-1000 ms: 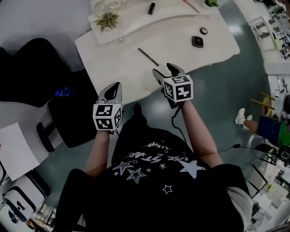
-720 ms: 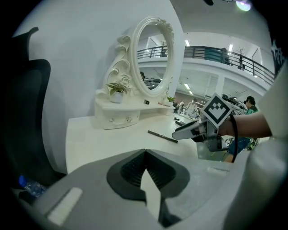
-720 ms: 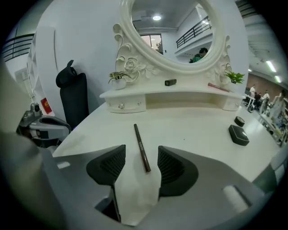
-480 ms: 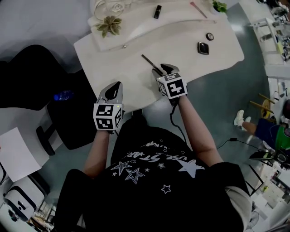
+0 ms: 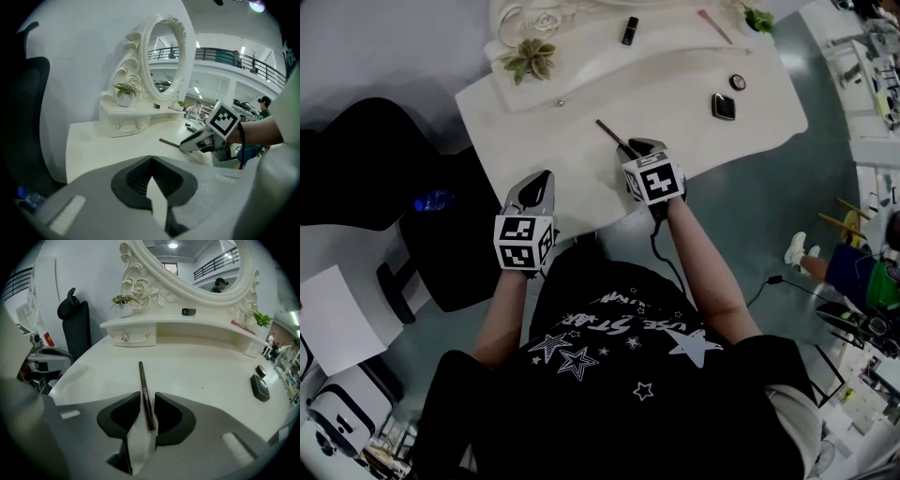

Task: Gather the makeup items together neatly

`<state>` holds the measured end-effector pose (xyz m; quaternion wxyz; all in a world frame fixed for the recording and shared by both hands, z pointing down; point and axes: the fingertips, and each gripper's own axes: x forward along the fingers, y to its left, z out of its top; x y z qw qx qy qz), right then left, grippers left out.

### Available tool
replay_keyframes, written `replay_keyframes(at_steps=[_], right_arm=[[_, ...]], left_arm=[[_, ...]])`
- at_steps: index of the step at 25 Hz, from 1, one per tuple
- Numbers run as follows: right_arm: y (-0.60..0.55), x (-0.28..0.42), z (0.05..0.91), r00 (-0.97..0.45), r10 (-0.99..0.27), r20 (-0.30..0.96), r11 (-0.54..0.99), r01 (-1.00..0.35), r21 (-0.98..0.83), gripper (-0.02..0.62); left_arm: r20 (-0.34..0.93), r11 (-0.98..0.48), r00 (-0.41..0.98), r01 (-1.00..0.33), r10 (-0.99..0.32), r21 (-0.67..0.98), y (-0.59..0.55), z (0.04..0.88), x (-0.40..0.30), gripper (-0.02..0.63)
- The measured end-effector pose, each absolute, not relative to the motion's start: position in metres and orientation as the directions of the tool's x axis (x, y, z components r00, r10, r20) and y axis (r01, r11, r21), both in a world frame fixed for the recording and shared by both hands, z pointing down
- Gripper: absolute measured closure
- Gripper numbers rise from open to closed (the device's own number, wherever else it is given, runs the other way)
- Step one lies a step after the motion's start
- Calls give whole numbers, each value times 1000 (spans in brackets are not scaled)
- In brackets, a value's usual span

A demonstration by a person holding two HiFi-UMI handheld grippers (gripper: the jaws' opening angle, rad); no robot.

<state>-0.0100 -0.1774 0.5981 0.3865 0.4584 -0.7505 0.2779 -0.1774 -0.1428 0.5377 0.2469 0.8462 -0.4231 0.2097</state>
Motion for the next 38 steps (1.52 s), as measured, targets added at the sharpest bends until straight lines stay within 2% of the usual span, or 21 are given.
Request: replay_keyframes(at_steps=[7, 20, 35, 37, 38], right_arm=[[-177, -12, 597, -264, -485, 834, 420, -907, -43, 528], [-194, 28, 583, -201, -556, 806, 319, -948, -17, 528], [-205, 49, 598, -139, -537, 832, 305, -952, 38, 526], [-206, 50, 598, -136, -541, 830, 301, -953, 40, 518], [-207, 50, 598, -137, -544, 828, 298, -954, 38, 494]], left_arm=[[562, -529, 556, -816, -612, 233, -146, 535, -176, 605], [553, -541, 563, -811, -615, 225, -150, 529, -169, 604], [557, -555, 589, -792, -585, 255, -158, 535, -164, 604], [555, -556, 591, -791, -586, 255, -160, 535, -164, 604], [553, -558, 592, -790, -586, 255, -162, 535, -165, 604]])
